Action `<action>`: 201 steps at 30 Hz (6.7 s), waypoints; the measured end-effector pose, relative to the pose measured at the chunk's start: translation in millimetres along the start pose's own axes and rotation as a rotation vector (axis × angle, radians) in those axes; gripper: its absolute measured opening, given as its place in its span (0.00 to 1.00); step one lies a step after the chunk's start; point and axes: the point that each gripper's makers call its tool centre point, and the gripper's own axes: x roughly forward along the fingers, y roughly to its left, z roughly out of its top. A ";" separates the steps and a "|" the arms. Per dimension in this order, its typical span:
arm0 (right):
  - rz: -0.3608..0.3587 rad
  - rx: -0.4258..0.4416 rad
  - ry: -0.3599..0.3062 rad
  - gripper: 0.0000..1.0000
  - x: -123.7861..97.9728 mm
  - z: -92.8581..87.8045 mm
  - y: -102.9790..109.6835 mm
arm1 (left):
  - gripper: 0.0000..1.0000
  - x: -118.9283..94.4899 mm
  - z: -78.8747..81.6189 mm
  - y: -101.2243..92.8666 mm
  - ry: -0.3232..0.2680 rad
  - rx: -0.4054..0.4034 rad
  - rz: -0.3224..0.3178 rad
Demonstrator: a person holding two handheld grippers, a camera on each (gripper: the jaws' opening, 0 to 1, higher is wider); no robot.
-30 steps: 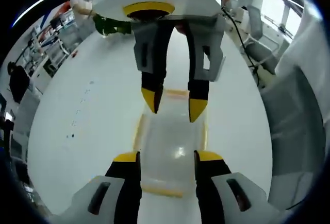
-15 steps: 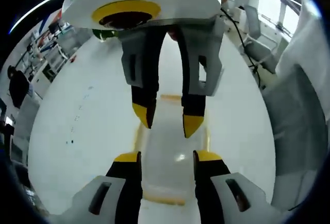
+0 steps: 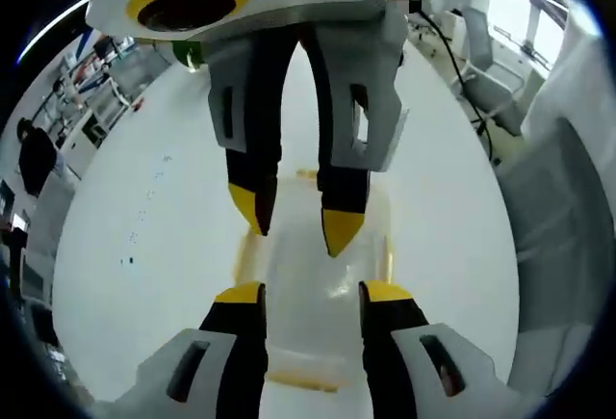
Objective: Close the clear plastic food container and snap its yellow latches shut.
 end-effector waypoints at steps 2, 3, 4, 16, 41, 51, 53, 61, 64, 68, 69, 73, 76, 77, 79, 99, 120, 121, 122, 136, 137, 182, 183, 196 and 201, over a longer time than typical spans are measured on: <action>0.000 -0.002 -0.002 0.27 0.5 0.6 -0.6 | 0.36 0.4 0.1 -0.4 -0.001 -0.003 -0.001; 0.001 -0.002 -0.002 0.27 0.7 0.9 -0.6 | 0.37 0.7 0.1 -0.9 -0.002 -0.006 -0.003; 0.001 -0.004 -0.001 0.27 0.8 1.3 -0.8 | 0.37 1.0 -0.1 -1.7 -0.001 -0.009 -0.005; -0.009 -0.024 -0.007 0.29 2.5 7.3 -9.1 | 0.38 1.6 0.4 -16.5 0.000 0.020 -0.019; 0.040 -0.078 0.024 0.37 11.8 6.6 -21.2 | 0.40 9.8 -7.3 -31.3 0.043 0.186 0.050; 0.116 -0.079 0.040 0.39 16.6 7.5 -22.9 | 0.41 12.9 -9.3 -32.8 0.056 0.226 0.094; 0.154 -0.065 0.052 0.36 17.2 6.9 -19.1 | 0.42 13.3 -10.0 -32.6 0.066 0.247 0.107; 0.225 -0.081 0.061 0.34 20.4 7.1 -17.5 | 0.40 14.4 -11.9 -31.0 0.084 0.286 0.142; 0.238 -0.089 0.079 0.34 20.8 7.4 -16.5 | 0.40 15.4 -11.8 -31.2 0.083 0.286 0.155; 0.264 -0.087 0.090 0.33 21.9 7.1 -16.8 | 0.39 15.4 -12.0 -30.3 0.085 0.277 0.171; 0.270 -0.088 0.093 0.33 22.6 6.9 -17.3 | 0.39 15.3 -12.3 -30.2 0.084 0.270 0.173; 0.281 -0.102 0.121 0.32 24.5 7.8 -17.1 | 0.35 18.7 -13.2 -27.3 0.105 0.262 0.217; 0.324 -0.105 0.156 0.29 22.1 2.5 -13.6 | 0.35 21.1 -12.1 -30.3 0.108 0.267 0.220; 0.337 -0.117 0.216 0.28 18.6 -6.5 -15.2 | 0.35 19.8 -12.2 -30.6 0.106 0.264 0.227; 0.313 -0.102 0.167 0.29 27.2 3.2 -16.8 | 0.35 19.5 -12.3 -30.2 0.117 0.260 0.225; 0.256 -0.152 0.147 0.32 22.7 7.5 -11.5 | 0.37 20.1 -10.2 -29.1 0.110 0.318 0.242; 0.147 -0.184 0.167 0.42 -2.4 1.3 -14.1 | 0.39 9.3 10.1 -34.6 0.064 0.321 0.167; 0.141 -0.191 0.172 0.43 -3.4 0.2 -14.6 | 0.40 9.0 10.3 -34.6 0.065 0.317 0.163; 0.136 -0.202 0.178 0.43 -5.0 -1.1 -14.3 | 0.41 7.8 10.9 -35.3 0.065 0.306 0.154; 0.106 -0.211 0.161 0.51 -16.4 -10.5 0.1 | 0.57 -5.8 3.1 -24.7 0.075 0.261 0.141; 0.102 -0.201 0.153 0.51 -17.5 -11.3 0.4 | 0.58 -7.0 0.5 -22.8 0.080 0.252 0.142; -0.025 -0.158 0.121 0.71 -6.8 -53.3 9.3 | 0.80 6.7 -49.0 13.7 0.172 0.191 0.090; -0.029 -0.160 0.121 0.71 -4.8 -54.0 7.9 | 0.81 8.7 -50.0 14.4 0.176 0.194 0.089; -0.044 -0.171 0.122 0.70 3.0 -55.9 3.2 | 0.81 23.3 -61.3 12.5 0.226 0.198 0.055; -0.037 -0.173 0.124 0.69 3.2 -55.8 3.3 | 0.81 22.6 -62.0 13.0 0.235 0.209 0.057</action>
